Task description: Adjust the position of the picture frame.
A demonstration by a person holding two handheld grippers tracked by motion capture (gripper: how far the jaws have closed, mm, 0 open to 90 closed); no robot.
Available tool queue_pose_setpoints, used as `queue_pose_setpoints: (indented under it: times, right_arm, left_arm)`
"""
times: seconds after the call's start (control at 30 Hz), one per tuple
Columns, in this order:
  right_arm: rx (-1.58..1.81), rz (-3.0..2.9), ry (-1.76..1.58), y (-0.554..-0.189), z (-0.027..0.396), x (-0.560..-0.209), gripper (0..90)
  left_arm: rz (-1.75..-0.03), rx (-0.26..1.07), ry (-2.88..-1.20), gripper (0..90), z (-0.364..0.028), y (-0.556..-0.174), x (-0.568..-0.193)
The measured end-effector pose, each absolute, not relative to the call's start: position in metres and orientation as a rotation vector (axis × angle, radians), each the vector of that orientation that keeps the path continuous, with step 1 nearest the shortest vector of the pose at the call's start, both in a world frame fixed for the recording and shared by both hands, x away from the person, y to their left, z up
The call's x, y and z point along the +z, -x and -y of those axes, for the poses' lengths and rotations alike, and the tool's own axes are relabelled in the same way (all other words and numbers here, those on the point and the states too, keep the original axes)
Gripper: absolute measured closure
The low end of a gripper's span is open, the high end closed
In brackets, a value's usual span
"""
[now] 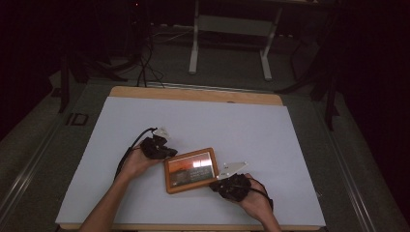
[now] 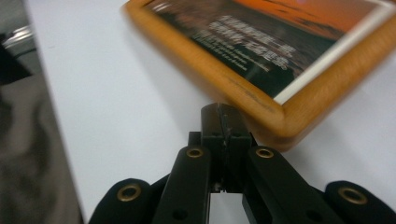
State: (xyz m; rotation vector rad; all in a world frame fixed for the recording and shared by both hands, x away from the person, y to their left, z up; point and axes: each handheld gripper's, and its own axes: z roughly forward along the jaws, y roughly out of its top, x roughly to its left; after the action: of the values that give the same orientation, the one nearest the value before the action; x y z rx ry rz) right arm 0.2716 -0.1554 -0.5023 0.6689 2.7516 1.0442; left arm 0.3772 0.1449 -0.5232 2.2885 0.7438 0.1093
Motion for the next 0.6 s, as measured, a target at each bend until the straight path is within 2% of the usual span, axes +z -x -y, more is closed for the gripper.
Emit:
queue_pose_setpoints:
  times: [0.27,0.53,0.57,0.6]
  right_arm:
    - [1.043,-2.641,-0.834,-0.288,0.174,-0.505,89.9]
    - [1.053,-2.532,-1.008,-0.305,0.194,-0.511,89.7]
    - [1.066,-2.530,-1.016,-0.305,0.194,-0.510,87.7]
    - [1.061,-2.535,-1.019,-0.304,0.194,-0.509,81.7]
  left_arm:
    - [-0.706,0.043,-2.284,90.0,-0.147,-0.352,-0.527]
    - [-0.614,-0.077,-2.291,89.7,-0.138,-0.330,-0.534]
    - [-0.641,-0.068,-2.272,88.5,-0.139,-0.331,-0.534]
    - [-0.671,-0.067,-2.244,83.2,-0.141,-0.332,-0.533]
